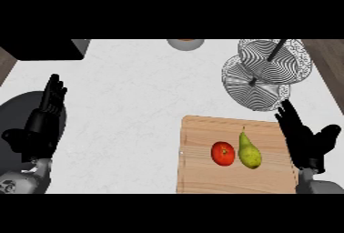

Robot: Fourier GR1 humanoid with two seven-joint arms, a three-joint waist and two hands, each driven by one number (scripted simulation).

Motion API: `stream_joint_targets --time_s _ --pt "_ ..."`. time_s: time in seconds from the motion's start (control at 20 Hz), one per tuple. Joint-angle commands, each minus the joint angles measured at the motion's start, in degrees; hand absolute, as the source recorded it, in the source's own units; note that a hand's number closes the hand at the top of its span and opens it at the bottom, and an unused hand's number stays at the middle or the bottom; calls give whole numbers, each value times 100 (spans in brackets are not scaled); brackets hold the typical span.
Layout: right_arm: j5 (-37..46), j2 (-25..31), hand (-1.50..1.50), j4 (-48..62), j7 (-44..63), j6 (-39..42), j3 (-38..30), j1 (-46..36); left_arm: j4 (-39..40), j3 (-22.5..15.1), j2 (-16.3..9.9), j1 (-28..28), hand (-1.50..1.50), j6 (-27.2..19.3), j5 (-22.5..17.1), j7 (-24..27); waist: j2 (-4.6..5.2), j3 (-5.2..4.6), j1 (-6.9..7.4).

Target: Pick the pear from the cutting board and place it in the tiered basket

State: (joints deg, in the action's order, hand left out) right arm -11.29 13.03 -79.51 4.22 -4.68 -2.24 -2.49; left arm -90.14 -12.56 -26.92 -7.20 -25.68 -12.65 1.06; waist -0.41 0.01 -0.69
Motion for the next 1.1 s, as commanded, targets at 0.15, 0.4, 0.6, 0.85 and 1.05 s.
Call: stream_joint_targets --time_s 0.15,0.4,0.6,0.85,1.05 --pt "-1941 403 150 719 69 1851 -957 -1328 -98 -353 237 -236 0 89 193 -128 94 30 174" --pt "-2555 663 -150 1795 912 2332 -1199 -1478 -64 -714 651 -430 0 21 268 -290 115 20 142" --pt "-4241 296 -150 2042 1554 3873 -1411 -1474 8 -748 753 -410 0 -64 302 -295 107 40 88" --pt "-5006 1581 -150 2652 2033 5750 -1839 -1614 131 -733 796 -444 0 7 370 -223 80 15 75" --pt "-4049 2515 -150 2362 2001 6593 -1605 -1872 107 -773 879 -599 0 -61 412 -351 90 21 121"
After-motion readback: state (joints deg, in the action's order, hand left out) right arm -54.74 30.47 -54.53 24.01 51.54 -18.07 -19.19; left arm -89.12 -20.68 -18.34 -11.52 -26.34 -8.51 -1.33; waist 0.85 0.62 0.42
